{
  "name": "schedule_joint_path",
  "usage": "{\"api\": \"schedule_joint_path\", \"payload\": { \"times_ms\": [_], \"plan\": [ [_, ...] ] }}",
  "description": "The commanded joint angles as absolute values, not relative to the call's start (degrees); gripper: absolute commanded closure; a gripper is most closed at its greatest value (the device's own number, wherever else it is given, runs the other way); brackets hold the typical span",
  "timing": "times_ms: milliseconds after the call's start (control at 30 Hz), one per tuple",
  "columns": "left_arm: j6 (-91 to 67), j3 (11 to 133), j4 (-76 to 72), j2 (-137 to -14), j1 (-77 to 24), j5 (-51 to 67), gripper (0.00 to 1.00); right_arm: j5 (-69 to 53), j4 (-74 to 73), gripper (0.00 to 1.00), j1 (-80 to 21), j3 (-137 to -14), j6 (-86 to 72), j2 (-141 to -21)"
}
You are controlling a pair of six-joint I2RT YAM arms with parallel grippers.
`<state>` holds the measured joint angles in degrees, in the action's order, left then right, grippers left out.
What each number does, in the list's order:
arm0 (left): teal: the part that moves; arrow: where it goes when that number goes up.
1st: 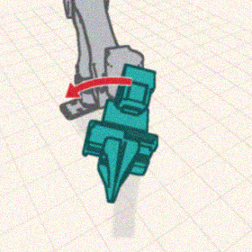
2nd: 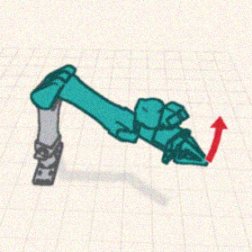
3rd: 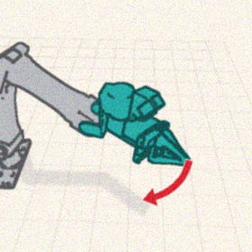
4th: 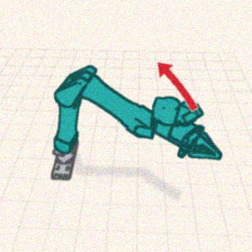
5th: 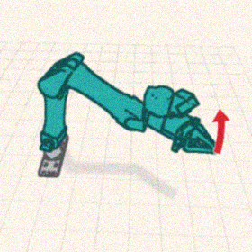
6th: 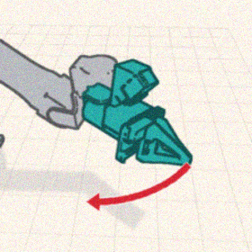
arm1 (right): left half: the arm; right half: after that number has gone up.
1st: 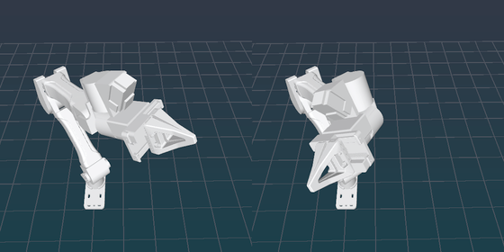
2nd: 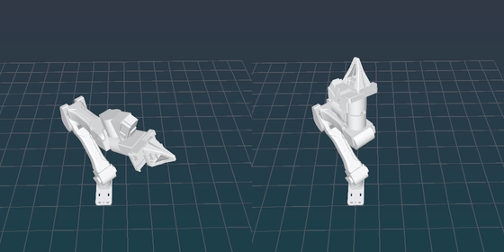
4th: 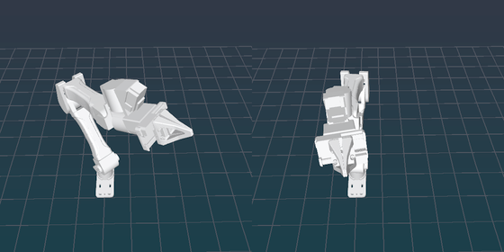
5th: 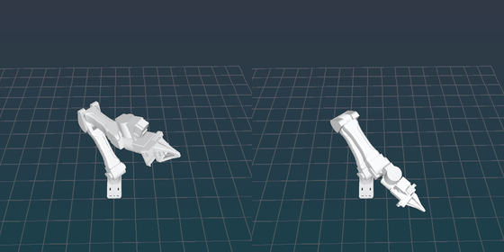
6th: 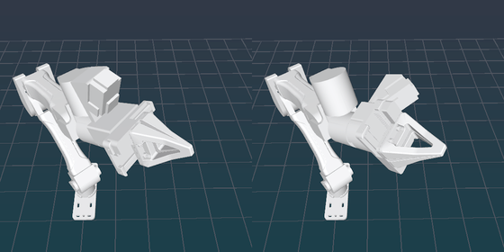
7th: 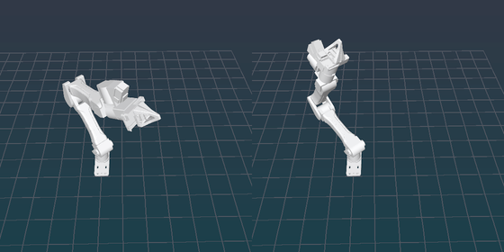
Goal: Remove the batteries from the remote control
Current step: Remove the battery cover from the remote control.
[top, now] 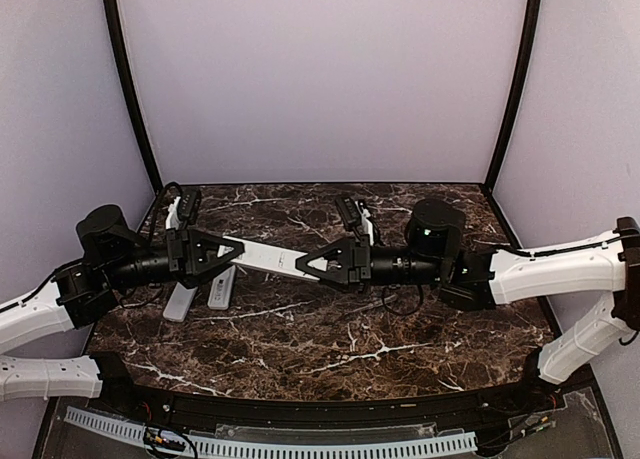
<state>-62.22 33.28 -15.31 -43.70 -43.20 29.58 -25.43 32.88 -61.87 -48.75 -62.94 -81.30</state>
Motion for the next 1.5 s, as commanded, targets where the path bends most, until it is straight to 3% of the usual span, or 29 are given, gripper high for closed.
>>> {"api": "schedule_joint_path", "payload": {
  "times_ms": [0,267,700,1467],
  "plan": [
    [-61.3,34.2,-16.9,-42.9,-42.5,29.0,1.0,-22.1,27.2,0.72,-59.5,-47.2,-62.7,-79.7],
    [-61.1,34.5,-16.7,-43.4,-42.5,29.0,1.0,-22.3,26.4,0.68,-59.2,-46.9,-62.8,-79.3],
    [-60.2,34.3,-13.4,-43.1,-42.5,26.6,1.0,-22.2,26.0,0.71,-58.7,-46.4,-63.0,-78.4],
    [-62.7,31.7,-8.7,-43.6,-38.6,24.4,1.0,-21.5,24.9,0.88,-57.5,-45.8,-64.0,-76.2]
  ]
}}
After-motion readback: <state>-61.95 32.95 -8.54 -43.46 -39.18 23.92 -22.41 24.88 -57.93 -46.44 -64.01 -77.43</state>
